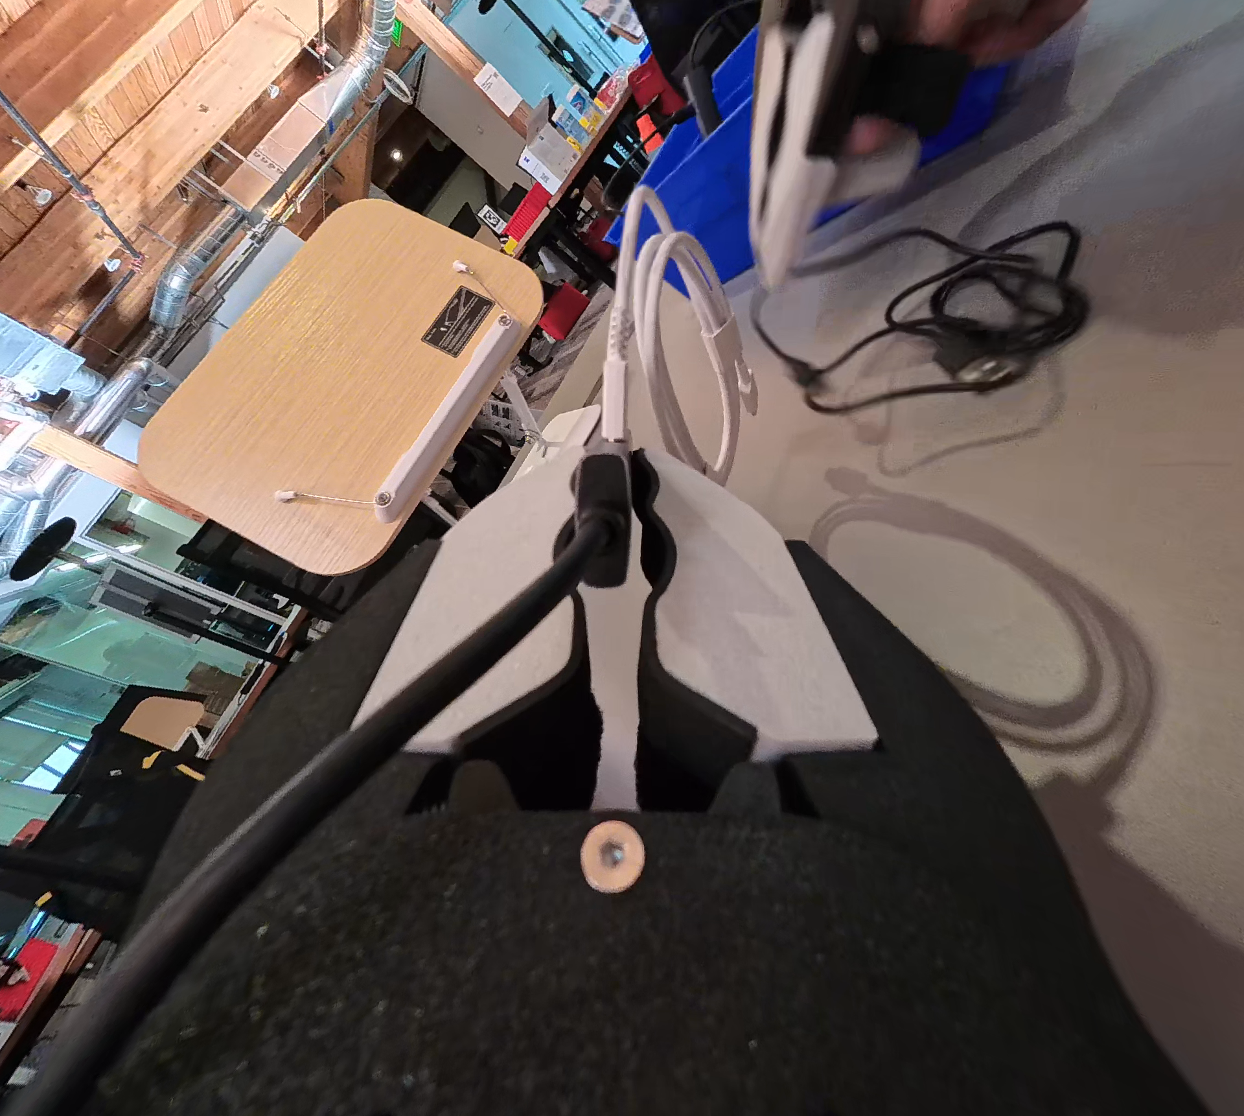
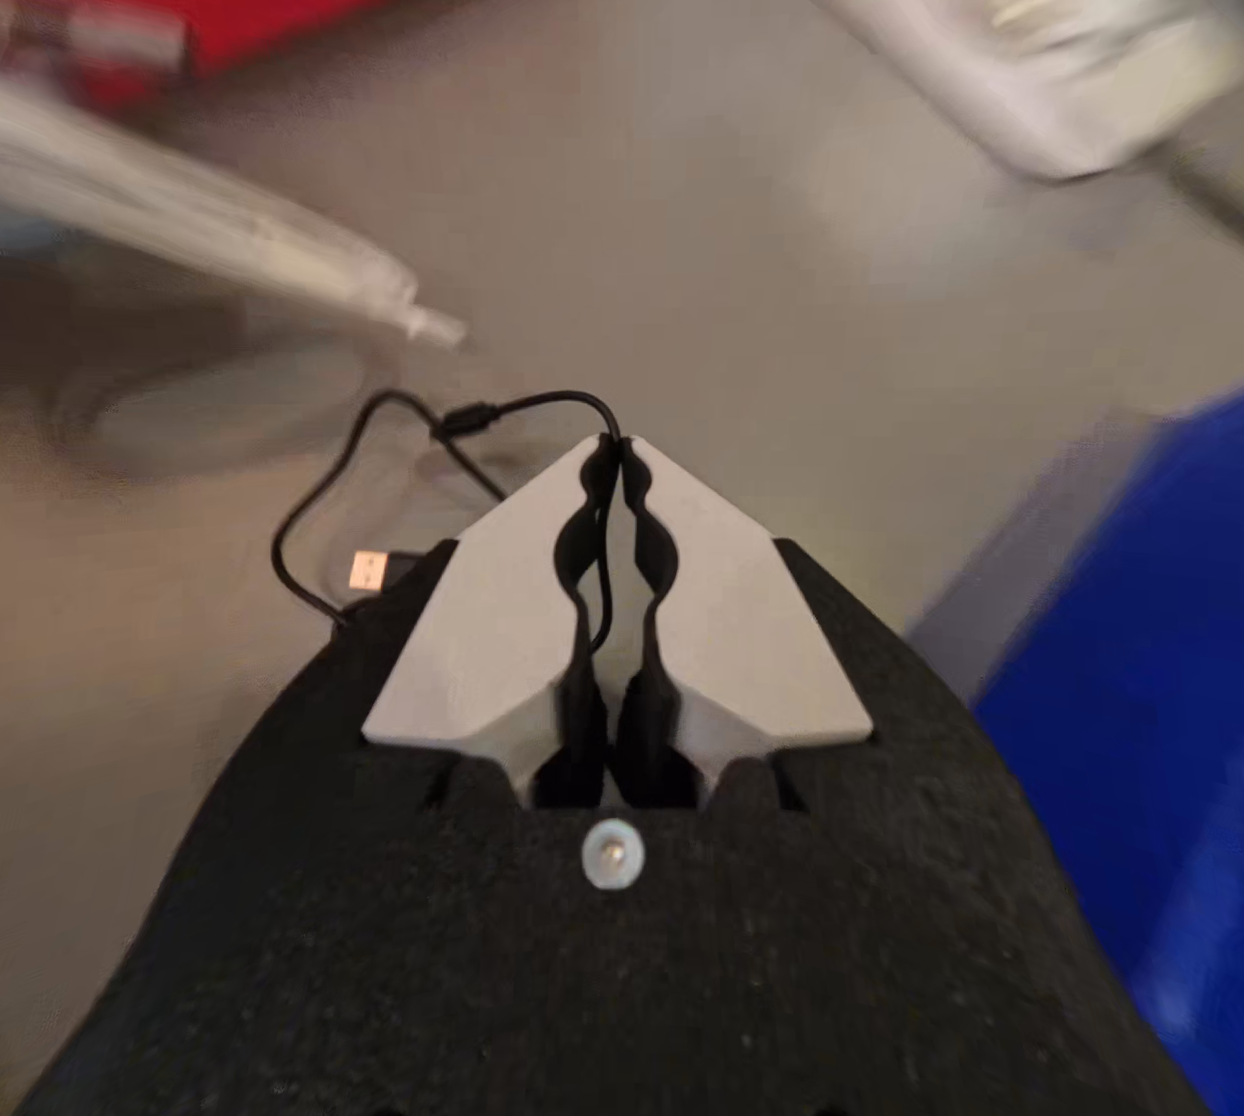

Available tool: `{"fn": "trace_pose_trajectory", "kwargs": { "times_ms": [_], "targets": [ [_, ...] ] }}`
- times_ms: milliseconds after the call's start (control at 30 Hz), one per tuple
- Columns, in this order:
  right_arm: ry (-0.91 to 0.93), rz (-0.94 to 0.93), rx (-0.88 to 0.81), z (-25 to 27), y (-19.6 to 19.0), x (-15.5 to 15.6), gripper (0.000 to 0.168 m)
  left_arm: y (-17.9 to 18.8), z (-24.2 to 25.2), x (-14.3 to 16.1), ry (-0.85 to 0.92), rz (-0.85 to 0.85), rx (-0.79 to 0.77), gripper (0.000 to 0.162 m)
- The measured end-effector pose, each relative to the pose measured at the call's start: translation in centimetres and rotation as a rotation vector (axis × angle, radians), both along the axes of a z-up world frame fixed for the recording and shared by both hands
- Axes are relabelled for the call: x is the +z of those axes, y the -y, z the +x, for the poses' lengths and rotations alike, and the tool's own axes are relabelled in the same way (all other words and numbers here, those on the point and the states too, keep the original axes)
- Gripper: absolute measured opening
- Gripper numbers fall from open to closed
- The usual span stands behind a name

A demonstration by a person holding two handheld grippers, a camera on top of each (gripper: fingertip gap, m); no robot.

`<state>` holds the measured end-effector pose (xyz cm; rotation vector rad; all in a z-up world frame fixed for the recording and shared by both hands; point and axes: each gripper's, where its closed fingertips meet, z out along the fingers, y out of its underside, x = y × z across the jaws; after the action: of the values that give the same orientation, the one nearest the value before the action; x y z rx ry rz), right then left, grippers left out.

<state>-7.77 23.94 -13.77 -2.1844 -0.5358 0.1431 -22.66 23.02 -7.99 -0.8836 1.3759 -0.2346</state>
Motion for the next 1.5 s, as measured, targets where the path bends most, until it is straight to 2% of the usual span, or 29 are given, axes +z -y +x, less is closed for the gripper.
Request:
{"fn": "trace_pose_trajectory", "kwargs": {
  "times_ms": [33, 100, 167, 200, 333, 433, 500, 567, 733, 833, 900, 1067, 1267, 1367, 1500],
  "targets": [
    [-0.024, 0.106, -0.144, 1.7, -0.3, 2.3, 0.001, -0.1, -0.1, 0.1, 0.001, -0.004, 0.007, 0.01],
    [0.033, 0.184, -0.285, 3.5, 1.0, 4.3, 0.001, -0.4, -0.3, 0.2, 0.008, -0.012, 0.019, 0.01],
    [0.199, 0.122, -0.364, 4.6, 2.9, 3.0, 0.002, -0.6, -0.4, 0.2, 0.01, -0.023, 0.025, 0.01],
    [0.223, 0.133, -0.402, 4.8, 3.7, 2.6, 0.001, -0.7, -0.4, 0.1, 0.01, -0.03, 0.025, 0.01],
    [0.054, -0.039, -0.399, 2.9, 6.5, -1.9, 0.001, -0.6, -0.2, -0.2, 0.003, -0.047, 0.019, 0.01],
    [0.022, -0.106, -0.408, 3.0, 7.6, -3.8, 0.002, -0.3, 0.0, -0.3, -0.005, -0.042, 0.006, 0.01],
    [-0.024, -0.132, -0.368, 2.3, 7.9, -4.1, 0.006, -0.1, 0.2, -0.3, -0.01, -0.034, 0.0, 0.01],
    [-0.031, -0.128, -0.283, 1.5, 8.1, -3.6, 0.019, 0.1, 0.3, -0.4, -0.019, -0.027, -0.003, 0.01],
    [0.021, 0.01, 0.082, -0.5, 8.0, -0.1, 0.028, 0.6, 0.4, -0.5, -0.023, -0.03, -0.034, 0.01],
    [-0.036, 0.063, 0.218, -1.6, 6.5, 0.1, 0.027, 0.7, 0.6, -0.6, -0.022, -0.046, -0.045, 0.01],
    [-0.084, 0.06, 0.253, -1.9, 5.3, -0.8, 0.027, 0.9, 0.6, -0.6, -0.018, -0.052, -0.057, 0.01],
    [-0.193, -0.133, 0.244, -1.7, 4.7, -4.4, 0.028, 1.1, 0.3, -0.6, -0.026, -0.048, -0.058, 0.01],
    [-0.176, -0.12, 0.231, -0.7, 4.5, -4.4, 0.022, 1.0, 0.0, -1.2, -0.041, -0.057, -0.06, 0.01],
    [-0.145, -0.138, 0.254, -0.6, 4.9, -4.9, 0.008, 1.1, 0.2, -1.2, -0.042, -0.062, -0.066, 0.01],
    [-0.136, -0.114, 0.259, -1.0, 5.0, -4.4, 0.001, 1.3, 0.6, -1.5, -0.056, -0.06, -0.08, 0.01]
  ]
}}
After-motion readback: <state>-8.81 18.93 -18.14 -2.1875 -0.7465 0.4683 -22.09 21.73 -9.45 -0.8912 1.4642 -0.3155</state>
